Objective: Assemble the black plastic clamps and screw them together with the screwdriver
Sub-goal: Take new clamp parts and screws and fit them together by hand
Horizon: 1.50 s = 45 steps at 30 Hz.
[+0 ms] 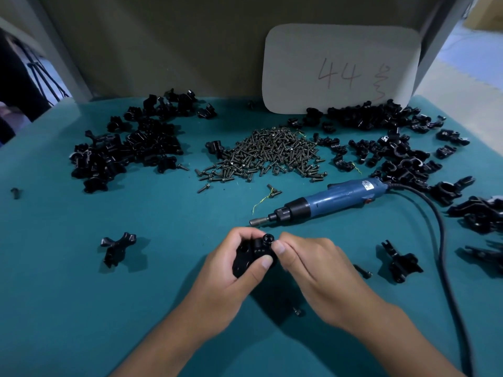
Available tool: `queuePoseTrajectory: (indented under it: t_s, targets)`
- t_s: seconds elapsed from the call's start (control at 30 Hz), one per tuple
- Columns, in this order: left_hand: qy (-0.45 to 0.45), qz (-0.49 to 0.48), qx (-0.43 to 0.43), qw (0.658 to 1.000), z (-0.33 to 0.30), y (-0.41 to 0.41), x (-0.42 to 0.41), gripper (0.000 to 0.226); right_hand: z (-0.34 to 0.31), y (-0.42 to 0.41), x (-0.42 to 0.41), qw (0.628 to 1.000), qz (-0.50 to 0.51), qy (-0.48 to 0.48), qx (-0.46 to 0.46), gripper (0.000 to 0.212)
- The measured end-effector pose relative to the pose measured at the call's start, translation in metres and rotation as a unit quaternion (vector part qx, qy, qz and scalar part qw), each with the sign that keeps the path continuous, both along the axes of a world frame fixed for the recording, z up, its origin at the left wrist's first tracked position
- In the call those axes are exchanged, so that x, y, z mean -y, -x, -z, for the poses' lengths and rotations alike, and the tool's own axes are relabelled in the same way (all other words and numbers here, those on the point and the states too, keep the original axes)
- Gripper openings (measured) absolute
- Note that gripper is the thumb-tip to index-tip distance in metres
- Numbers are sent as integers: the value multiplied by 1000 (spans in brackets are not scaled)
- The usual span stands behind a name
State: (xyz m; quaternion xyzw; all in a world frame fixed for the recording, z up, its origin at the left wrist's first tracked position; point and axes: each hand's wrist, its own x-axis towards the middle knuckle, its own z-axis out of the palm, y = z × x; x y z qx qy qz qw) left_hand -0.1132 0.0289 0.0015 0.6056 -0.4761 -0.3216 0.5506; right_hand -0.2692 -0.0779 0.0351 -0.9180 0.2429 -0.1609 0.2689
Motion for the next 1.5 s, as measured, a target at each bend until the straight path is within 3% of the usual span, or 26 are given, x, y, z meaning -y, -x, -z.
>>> queuePoseTrajectory:
  t_s: [0.23,0.43,0.53,0.63,0.83,0.93,1.07,1.13,1.23,1.3,1.5]
  targets:
    - [4,11,-7,1000,1,-2,1,33,0,4,8,998,-60,25,-24,28]
    - [-6,19,14,1000,-2,-1,1,29,-4,5,10,997,-67,18,-41,35]
    - [-3,8,-45,999,-4,-1,2,34,-15,3,8,995,-56,35,-79,40]
    - [3,-13,-98,995,-6,-5,5,42,-37,-11,35,998,0,47,-44,54]
    - [14,-11,-168,986,-10,-6,6,38,-33,-88,151,988,76,87,-97,17]
    - [14,-20,-202,979,-10,-10,8,39,-12,-107,175,975,86,84,-188,25]
    - [26,-19,-280,959,-10,-13,10,49,-4,-109,174,963,110,123,-211,21]
    - [31,-23,-309,950,-10,-13,10,50,-13,-106,169,968,123,122,-179,20]
    - [22,-36,-307,951,-11,-14,8,48,-33,-86,141,990,120,71,-35,16]
    - [16,-39,-301,953,-11,-15,8,47,-41,-59,103,995,68,62,44,17]
    - [33,-10,-305,952,-13,-12,8,38,-11,-1,24,980,-3,63,187,20]
